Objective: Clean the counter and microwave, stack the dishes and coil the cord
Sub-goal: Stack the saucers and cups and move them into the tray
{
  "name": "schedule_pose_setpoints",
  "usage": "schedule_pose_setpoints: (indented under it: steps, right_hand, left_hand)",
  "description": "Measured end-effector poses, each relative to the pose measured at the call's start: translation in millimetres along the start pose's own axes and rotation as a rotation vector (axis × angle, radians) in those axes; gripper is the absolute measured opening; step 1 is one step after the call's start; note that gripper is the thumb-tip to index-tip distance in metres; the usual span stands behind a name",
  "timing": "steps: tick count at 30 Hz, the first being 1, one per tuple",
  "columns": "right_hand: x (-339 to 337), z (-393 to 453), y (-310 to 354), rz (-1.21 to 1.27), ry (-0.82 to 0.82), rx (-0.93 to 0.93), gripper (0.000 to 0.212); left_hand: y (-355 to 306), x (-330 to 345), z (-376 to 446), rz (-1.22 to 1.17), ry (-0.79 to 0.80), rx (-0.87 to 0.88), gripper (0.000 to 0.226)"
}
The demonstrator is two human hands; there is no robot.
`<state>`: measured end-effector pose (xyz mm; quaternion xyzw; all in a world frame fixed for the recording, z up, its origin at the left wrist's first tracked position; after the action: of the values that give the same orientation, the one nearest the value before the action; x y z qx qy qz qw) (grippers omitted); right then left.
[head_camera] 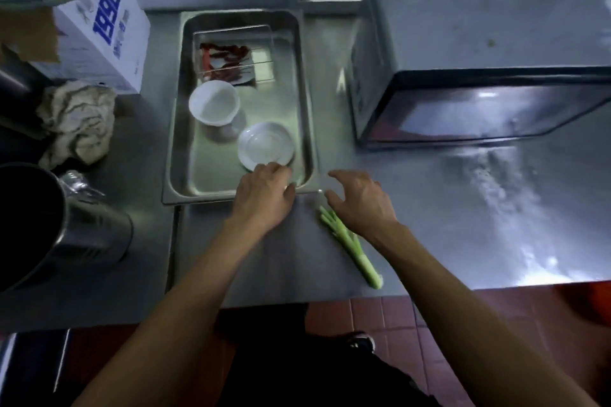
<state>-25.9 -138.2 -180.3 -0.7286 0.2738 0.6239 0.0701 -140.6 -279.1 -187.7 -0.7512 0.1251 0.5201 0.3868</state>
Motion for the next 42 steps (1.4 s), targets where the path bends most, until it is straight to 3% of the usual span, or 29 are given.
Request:
schedule_pose_setpoints:
  steps: [5,15,20,23,33,42]
  right_hand:
    - [-12.5,-86.6,-98.8,0.069,-0.002,0.141,0.046]
    - [-42.1,-273.0,-264.2,0.180,-0.200,0.454,0.051]
    - [-45.4,-354.7,-325.4,0.239,-0.301,0.658,0.046]
    - [-43.7,-387.8,-348.4,0.285,-0.353,0.741,0.031]
    - [-36.7,-421.7,-410.0,0.332,-0.320,0.905,0.034]
    - [-57.4,-364.9,-501.3,0.290,-0.234,0.903,0.027]
  left_hand:
    - [-100.8,32.5,-31.0,0.011,0.029,0.145,0.029]
    - [-301.2,120.7,-84.9,0.032,0.159,0.455,0.034]
    - [-386.6,161.8,-107.0,0.049,0.242,0.587,0.035]
    - [-425.4,182.5,-117.2,0.056,0.285,0.653,0.036]
    - [-512.8,240.5,-108.1,0.052,0.413,0.754,0.031]
    - [-564.6,288.1,-18.2,0.007,0.472,0.710,0.037]
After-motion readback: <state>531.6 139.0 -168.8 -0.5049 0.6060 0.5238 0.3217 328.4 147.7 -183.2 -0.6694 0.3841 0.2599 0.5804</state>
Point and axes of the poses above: each hand's wrist, its own z-axis towards the middle knuckle, its own x-axis out of the palm, y = z × x, the point moved 5 cm from there along z, towards the middle knuckle, and after that the axes turned 10 degrees about -z, right-handed, at the moved point
